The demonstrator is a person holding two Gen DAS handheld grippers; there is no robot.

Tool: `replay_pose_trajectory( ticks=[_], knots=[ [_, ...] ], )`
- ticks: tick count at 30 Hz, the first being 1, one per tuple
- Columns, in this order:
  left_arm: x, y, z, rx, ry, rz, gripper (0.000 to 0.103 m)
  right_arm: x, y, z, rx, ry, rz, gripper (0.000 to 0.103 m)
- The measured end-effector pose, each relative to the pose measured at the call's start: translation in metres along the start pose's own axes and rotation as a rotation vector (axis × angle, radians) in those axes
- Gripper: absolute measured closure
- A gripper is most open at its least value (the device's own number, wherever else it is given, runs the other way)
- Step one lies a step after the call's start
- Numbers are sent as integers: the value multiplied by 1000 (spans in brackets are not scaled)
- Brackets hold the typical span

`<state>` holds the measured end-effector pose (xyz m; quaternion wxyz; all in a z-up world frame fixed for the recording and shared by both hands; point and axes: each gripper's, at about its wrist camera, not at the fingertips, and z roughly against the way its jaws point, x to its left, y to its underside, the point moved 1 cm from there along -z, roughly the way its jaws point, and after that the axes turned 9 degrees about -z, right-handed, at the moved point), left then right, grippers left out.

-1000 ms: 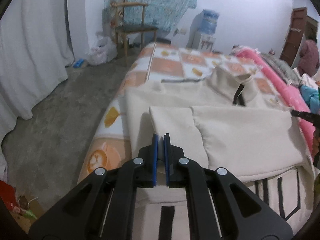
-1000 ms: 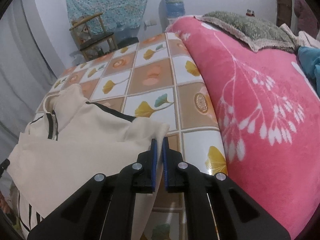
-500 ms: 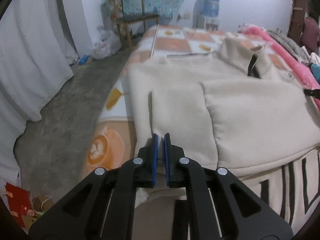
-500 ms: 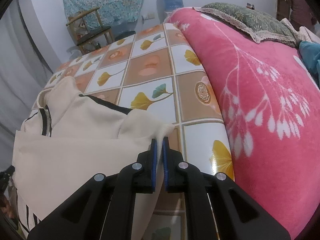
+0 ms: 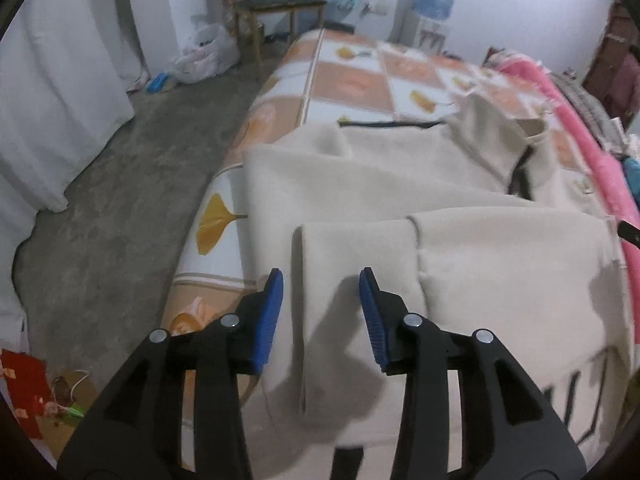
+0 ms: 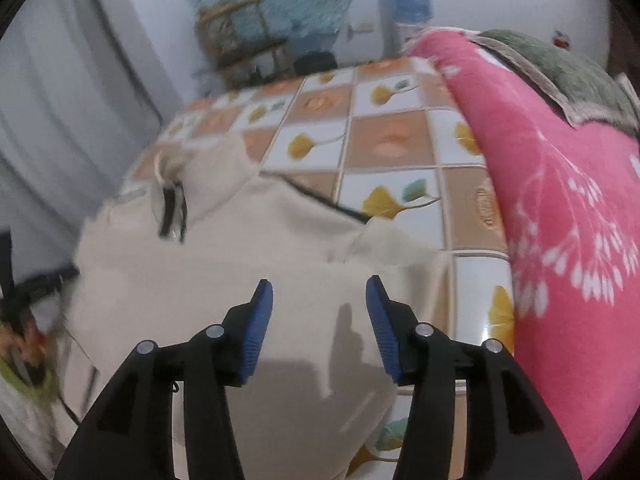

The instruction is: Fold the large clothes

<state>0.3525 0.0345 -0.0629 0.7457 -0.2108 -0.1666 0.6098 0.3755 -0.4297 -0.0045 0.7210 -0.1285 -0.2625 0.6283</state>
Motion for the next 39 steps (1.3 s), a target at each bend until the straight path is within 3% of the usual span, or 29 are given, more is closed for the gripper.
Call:
replay_pose_trajectory(
  ticks=[1, 3, 4, 6, 10, 14, 20, 24, 29, 31, 35, 39],
  knots=[
    [-1, 0, -3, -1, -7, 0, 66, 3, 1, -5, 7, 22, 19, 55],
    [-5, 1, -3, -21, -9, -8, 82, 7, 3, -16, 25, 66, 53, 58],
    [-8, 2, -1, -31, -34, -23, 88, 8, 5, -22, 37, 80, 70, 76],
    [-14, 3, 3, -58, -65, -65, 95, 8, 9, -28, 61, 90, 93, 98],
    [-19, -2, 24, -146, -80, -104, 97, 13, 11, -20, -1, 145, 138, 102],
    [-22, -11, 49, -270, -80, -114, 97, 7, 4, -4, -70, 154, 100, 102],
    [-12, -3, 1, -151, -97, -87, 96, -5, 4, -25, -42, 192, 68, 102],
    [-11, 2, -3, -158, -119, -101, 91, -12, 4, -30, -25, 179, 31, 102],
    [-12, 2, 30, -217, -107, -97, 89, -3, 7, -1, -37, 57, 24, 97],
    [-16, 4, 42, -230, -62, -110, 85, 8, 15, 12, -33, 3, 52, 79],
    [-31, 18, 44, -145, 62, -127, 74, 28, 43, 34, 21, -90, 101, 74],
    [-29, 39, 24, -57, 77, -87, 63, 27, 71, 43, 74, -141, 105, 74]
  ],
)
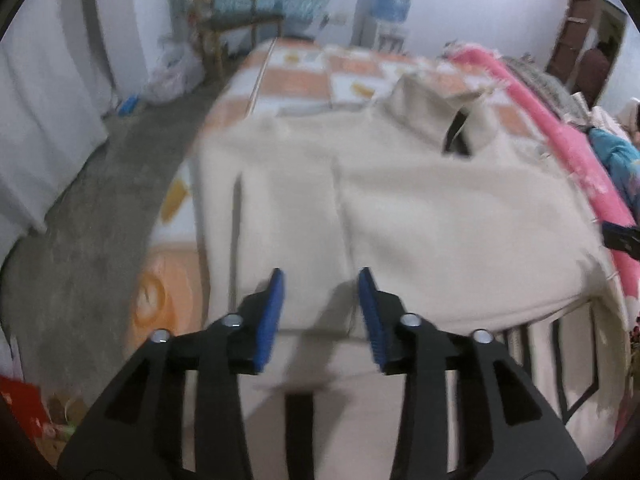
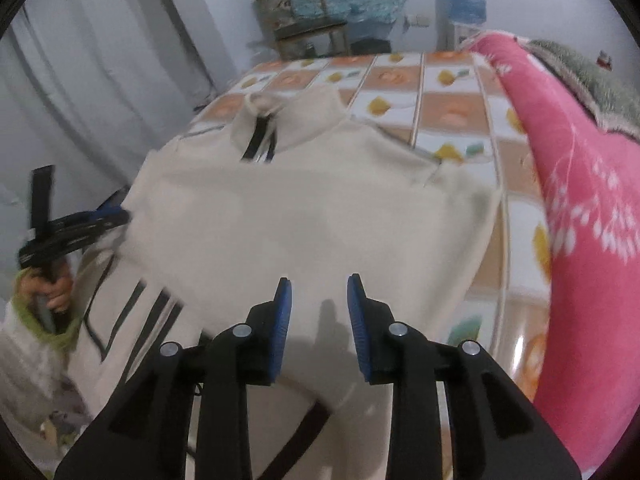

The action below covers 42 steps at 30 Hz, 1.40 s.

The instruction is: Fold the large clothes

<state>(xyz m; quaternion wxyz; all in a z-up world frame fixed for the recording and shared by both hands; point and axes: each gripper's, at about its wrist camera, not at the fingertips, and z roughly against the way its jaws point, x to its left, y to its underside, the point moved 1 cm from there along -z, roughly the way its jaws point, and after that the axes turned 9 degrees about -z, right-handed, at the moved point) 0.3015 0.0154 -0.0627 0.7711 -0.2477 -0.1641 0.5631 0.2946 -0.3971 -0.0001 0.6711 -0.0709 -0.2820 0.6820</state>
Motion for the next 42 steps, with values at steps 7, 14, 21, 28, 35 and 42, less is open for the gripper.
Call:
replay_pose_trajectory(
  ticks=[7, 14, 21, 28, 35, 42],
  knots=[
    [-7, 7, 15, -34, -72, -2, 56, -23, 30, -11, 69, 131, -121, 75],
    [-33, 45, 67, -64, -101, -32, 28, 16, 74, 50, -56, 132, -95, 60],
    [-59, 106, 77, 0, -84, 2, 18, 57, 140, 51, -72, 144, -104, 32],
    [-64, 138, 63, 6, -122, 16, 12, 73, 184, 17, -101, 328, -69, 15],
    [-63, 138, 62, 2, -132, 35, 8, 67, 186, 19, -90, 300, -164, 10],
    [-65, 141, 64, -20, -145, 40, 8, 76, 195, 15, -129, 349, -159, 7]
  ],
)
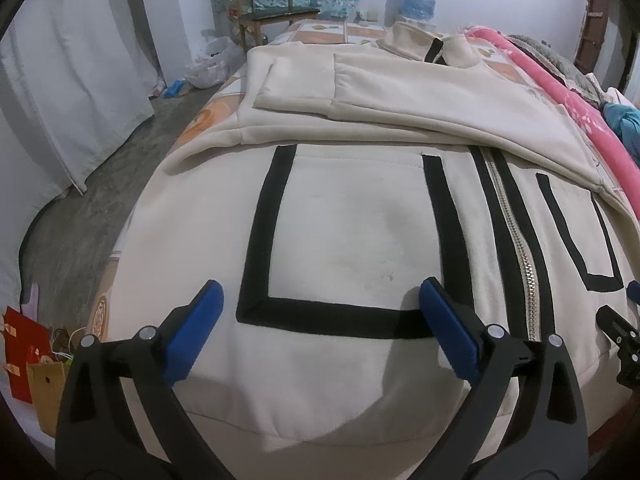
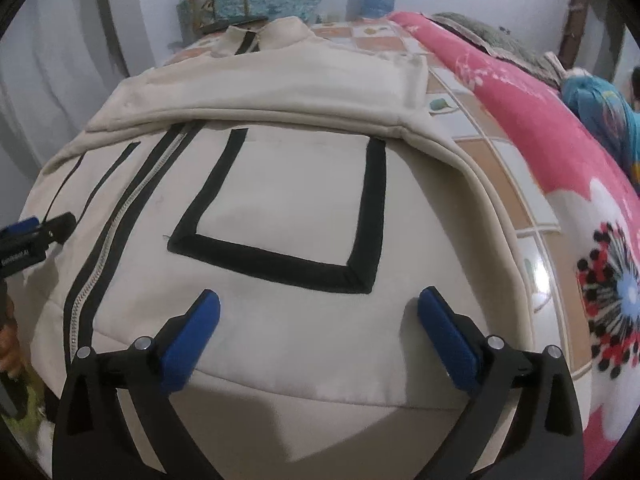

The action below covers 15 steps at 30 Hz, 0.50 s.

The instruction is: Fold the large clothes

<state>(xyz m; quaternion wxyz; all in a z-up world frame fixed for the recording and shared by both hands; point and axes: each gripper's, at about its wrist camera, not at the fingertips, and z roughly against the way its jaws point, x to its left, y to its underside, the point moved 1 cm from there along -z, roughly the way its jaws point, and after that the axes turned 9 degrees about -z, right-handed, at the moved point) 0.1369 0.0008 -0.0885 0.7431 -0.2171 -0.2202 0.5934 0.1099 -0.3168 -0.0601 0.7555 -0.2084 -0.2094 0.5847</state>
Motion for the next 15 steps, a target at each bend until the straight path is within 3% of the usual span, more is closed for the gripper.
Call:
replay_pose_trajectory(
  ticks=[9, 15],
  knots=[
    [0, 3, 2, -6, -11, 10, 7, -2, -3, 1, 22, 16, -15, 7],
    [0, 3, 3, -5, -13, 11, 7, 3, -7, 9, 14, -41, -7, 7]
  ],
)
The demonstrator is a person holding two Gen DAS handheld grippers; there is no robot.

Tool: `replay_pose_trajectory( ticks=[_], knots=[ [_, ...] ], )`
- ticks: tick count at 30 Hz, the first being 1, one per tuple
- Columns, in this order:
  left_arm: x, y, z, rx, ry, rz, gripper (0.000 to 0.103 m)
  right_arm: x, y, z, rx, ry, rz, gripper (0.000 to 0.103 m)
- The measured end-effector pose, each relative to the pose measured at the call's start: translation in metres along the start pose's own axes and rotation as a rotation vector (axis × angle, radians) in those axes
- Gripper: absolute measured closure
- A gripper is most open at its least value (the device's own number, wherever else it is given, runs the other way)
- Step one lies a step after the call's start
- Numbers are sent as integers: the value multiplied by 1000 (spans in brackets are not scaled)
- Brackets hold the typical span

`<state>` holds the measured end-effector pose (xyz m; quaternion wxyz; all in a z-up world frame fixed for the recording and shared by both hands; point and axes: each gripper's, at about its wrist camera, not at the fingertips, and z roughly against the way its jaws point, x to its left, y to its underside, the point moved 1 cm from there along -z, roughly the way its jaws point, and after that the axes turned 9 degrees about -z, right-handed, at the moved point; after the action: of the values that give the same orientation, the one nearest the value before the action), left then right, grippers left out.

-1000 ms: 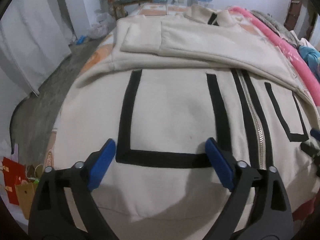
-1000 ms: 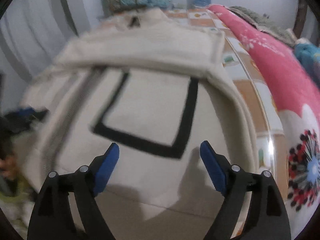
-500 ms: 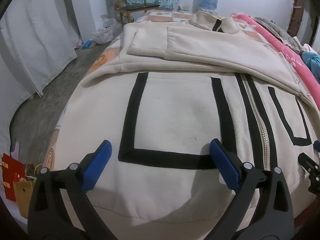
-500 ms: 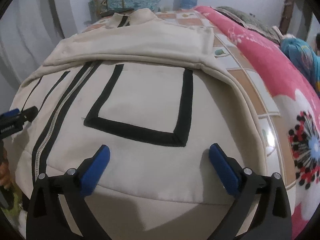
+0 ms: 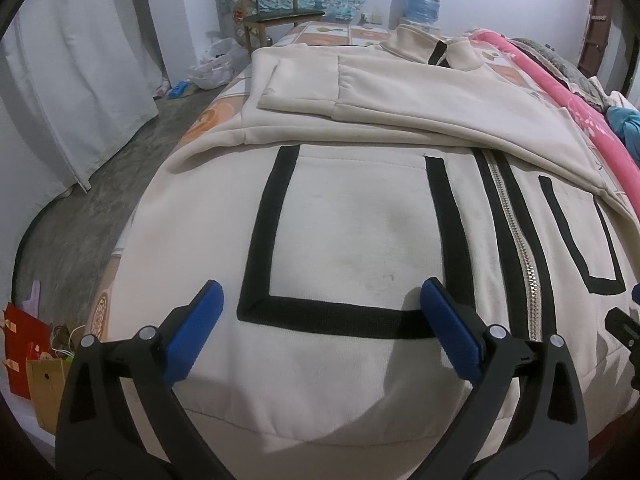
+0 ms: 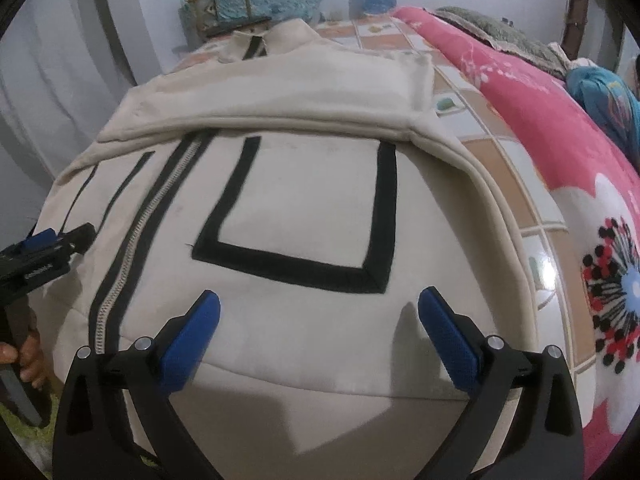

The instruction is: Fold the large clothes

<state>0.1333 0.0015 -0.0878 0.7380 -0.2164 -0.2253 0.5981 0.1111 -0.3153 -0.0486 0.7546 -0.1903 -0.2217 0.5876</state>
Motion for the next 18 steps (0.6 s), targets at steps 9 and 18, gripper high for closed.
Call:
replay_pose_trajectory(
  ticks=[9, 18],
  knots=[
    [1, 0, 0, -1, -2, 1, 7, 15, 11, -10, -25, 1, 63, 7],
    [1, -1, 0, 6, -12, 8, 7, 14, 15, -8, -60, -7, 53, 6]
  ],
)
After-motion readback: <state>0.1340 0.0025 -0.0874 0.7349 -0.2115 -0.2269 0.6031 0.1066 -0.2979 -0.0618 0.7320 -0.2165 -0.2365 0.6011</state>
